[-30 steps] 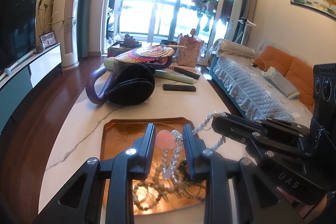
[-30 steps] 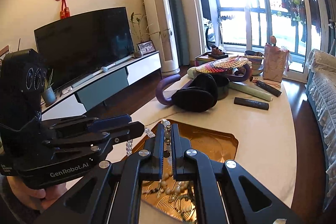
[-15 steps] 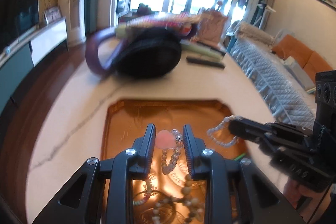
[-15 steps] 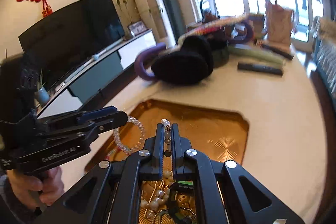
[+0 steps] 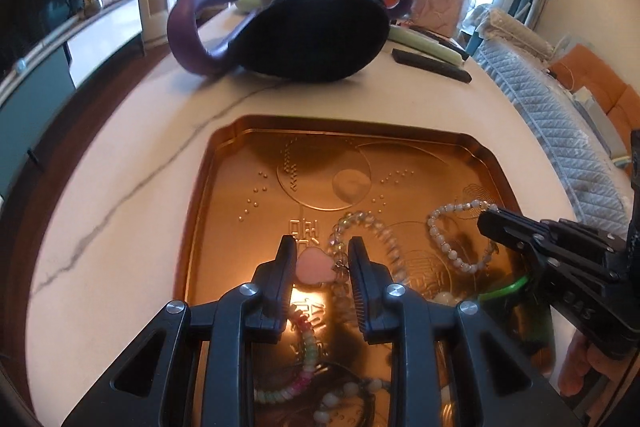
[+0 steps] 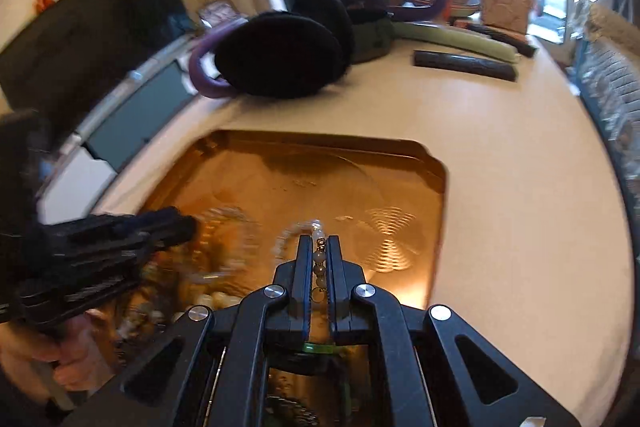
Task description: Organize jewelry
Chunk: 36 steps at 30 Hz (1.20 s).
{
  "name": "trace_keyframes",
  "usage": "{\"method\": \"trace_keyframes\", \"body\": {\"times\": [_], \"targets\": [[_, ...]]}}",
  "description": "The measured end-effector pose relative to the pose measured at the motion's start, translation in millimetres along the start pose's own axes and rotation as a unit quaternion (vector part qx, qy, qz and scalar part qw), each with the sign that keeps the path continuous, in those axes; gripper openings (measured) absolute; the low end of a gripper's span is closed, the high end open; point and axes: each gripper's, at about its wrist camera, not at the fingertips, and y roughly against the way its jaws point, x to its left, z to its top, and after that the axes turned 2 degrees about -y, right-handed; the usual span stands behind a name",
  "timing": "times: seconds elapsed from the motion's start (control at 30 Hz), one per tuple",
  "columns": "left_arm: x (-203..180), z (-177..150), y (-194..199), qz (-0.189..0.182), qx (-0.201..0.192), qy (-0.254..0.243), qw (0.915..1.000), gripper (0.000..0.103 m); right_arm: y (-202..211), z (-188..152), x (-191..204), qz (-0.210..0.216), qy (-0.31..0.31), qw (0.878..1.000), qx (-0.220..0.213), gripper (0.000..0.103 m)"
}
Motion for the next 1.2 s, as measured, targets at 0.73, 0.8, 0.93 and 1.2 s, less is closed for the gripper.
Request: {"method": "trace_keyframes", "body": {"times": [0.73,0.8,0.93,1.2], "targets": [[-44,-27,243,0.025,-0.167,0.012,0.9855,0.094,170,-23,85,-0.038,0.009,0.995,-0.087,0.082],[-54,-36,262,0.048,-0.182,0.01,0.982,0.1,191,-28,94,-0.046,0.004,0.994,-0.101,0.084],[-74,-60,291,0.077,-0.188,0.003,0.9791,0.103,222,-41,103,-0.068,-0.023,0.993,-0.094,0.088],[-93,-111,305,0.128,-0.115,0.0,0.9851,0.103,253,-97,106,-0.128,-0.041,0.988,-0.078,0.089]]}}
